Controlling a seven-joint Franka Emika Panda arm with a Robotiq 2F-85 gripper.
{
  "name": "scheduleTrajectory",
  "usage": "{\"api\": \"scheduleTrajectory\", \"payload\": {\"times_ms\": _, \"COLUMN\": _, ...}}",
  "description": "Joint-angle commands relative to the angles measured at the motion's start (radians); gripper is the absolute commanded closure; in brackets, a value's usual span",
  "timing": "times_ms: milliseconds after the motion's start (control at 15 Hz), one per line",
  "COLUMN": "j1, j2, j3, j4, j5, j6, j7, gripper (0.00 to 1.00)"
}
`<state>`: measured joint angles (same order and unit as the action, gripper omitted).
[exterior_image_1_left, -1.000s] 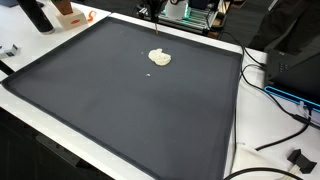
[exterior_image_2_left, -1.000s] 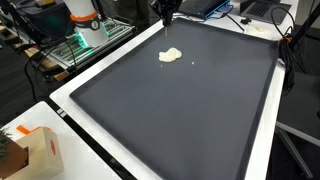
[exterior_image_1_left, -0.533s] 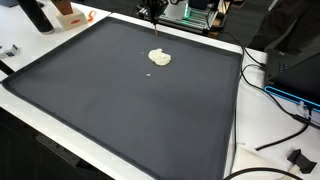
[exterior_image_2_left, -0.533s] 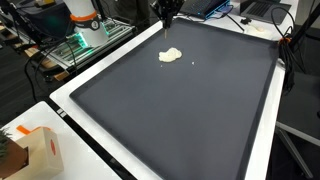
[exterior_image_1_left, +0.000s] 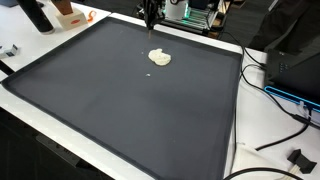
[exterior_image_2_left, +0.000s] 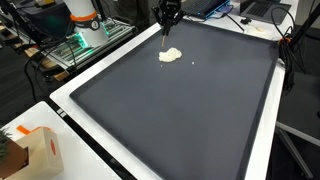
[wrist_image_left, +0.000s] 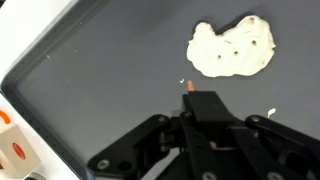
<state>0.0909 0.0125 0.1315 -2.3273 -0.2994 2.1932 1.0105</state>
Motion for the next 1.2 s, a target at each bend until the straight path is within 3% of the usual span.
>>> {"api": "scheduleTrajectory", "payload": {"times_ms": 0, "j1": 0.038, "j2": 0.059, "j3": 0.006, "j4": 0.043, "j5": -0.136, "j6": -0.069, "j7": 0.187, "gripper": 0.97}}
{"api": "scheduleTrajectory", "payload": {"times_ms": 533, "j1": 0.129, "j2": 0.205, "j3": -0.004, "j4": 0.152, "j5": -0.307, "j6": -0.262, "j7": 0.467, "gripper": 0.97}}
{"api": "scheduleTrajectory", "payload": {"times_ms": 1133, "j1": 0.173, "j2": 0.344, "j3": -0.023, "j4": 0.271, "j5": -0.33, "j6": -0.394, "j7": 0.561, "gripper": 0.97}}
